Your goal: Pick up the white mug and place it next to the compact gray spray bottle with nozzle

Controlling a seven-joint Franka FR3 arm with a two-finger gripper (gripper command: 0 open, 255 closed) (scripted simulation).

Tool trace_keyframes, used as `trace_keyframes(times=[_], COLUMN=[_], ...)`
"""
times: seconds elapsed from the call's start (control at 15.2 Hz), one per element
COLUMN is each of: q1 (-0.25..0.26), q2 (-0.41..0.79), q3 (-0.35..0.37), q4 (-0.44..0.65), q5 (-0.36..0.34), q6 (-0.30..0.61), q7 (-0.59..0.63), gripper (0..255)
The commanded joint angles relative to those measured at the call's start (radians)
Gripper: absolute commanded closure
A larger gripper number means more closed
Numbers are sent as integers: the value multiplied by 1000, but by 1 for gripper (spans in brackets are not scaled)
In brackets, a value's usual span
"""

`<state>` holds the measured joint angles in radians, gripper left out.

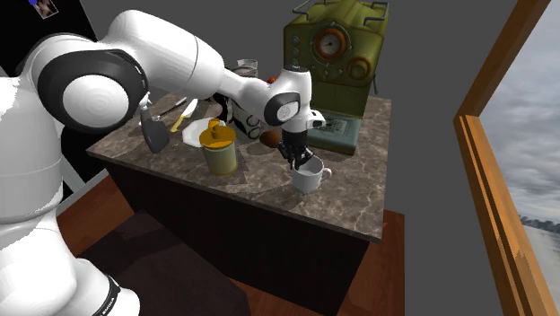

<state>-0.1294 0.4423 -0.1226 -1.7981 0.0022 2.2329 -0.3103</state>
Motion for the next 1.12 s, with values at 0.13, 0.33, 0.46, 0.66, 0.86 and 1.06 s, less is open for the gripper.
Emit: trace_keyframes(times=[0.13, 0.33, 0.46, 0.66, 0.86, 1.06], q1=[1, 2, 3, 4, 4, 5], q2=[-26, -46, -58, -75, -90, -104], q3=[-2, -3, -3, -4, -5, -6], q4=[19, 32, 43, 60, 79, 101], q5=[-3, -5, -6, -8, -10, -11], q6=[-45, -78, -101, -135, -169, -204], q7=[0, 1, 1, 0, 0, 0], gripper=[255, 255, 255, 255, 255, 255])
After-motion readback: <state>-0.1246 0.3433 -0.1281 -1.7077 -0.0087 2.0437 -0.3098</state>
